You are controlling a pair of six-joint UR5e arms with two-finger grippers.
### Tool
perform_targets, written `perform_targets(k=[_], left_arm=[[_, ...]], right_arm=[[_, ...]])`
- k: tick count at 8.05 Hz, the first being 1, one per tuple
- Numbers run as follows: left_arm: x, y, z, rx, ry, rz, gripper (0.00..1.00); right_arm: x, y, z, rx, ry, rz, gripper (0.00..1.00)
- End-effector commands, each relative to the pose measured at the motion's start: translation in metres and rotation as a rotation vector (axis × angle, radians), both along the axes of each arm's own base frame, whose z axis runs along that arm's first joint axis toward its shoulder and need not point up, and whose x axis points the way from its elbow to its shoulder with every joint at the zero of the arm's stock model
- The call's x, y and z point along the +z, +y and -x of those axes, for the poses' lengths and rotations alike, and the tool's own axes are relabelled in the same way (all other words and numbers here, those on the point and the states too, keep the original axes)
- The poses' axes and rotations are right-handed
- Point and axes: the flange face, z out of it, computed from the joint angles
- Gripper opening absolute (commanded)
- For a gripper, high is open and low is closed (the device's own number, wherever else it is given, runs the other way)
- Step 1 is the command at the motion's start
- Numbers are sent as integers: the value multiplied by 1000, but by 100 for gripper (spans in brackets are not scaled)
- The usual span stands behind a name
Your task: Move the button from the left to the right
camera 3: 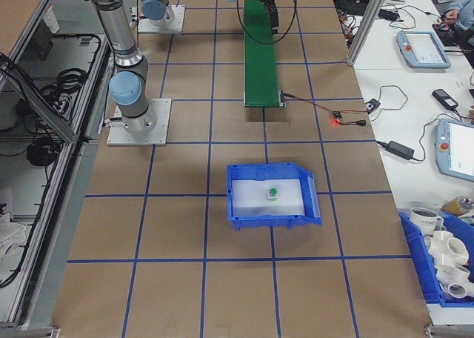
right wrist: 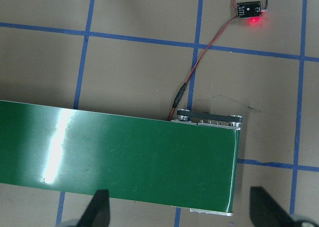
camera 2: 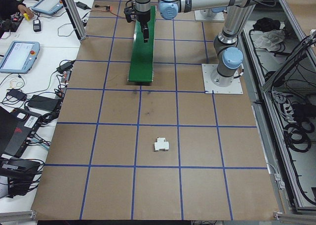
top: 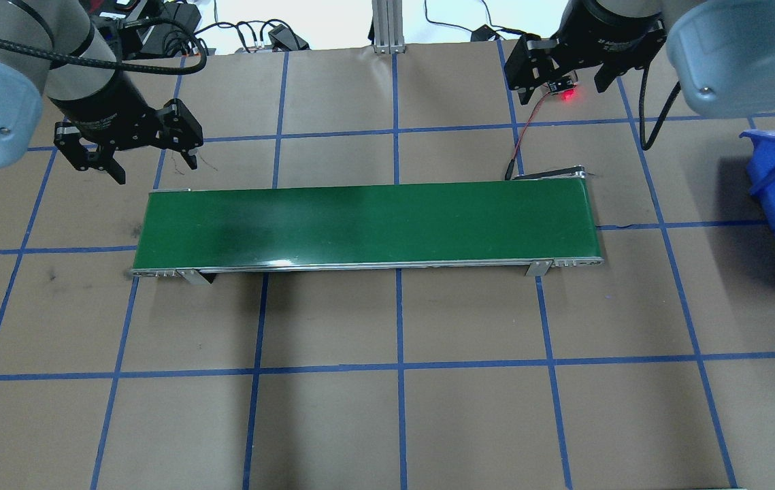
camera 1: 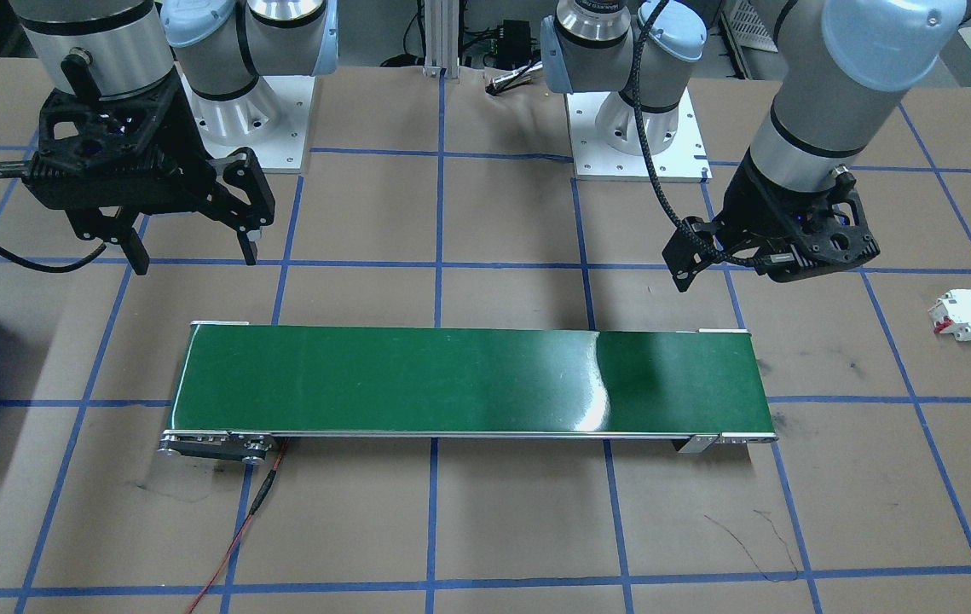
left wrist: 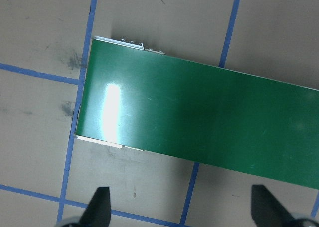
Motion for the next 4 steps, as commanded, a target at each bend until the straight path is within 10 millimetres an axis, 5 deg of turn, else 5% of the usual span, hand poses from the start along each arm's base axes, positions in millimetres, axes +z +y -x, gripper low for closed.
perform_targets(k=[1,4], left_arm=[[-1,0,3,-3,-5,-1,100],[-2,0,3,-3,-9,-3,100]], right_arm=[[-3,-1,-1,3,5,-10,100],[-4,0,-1,3,5,-13,100]])
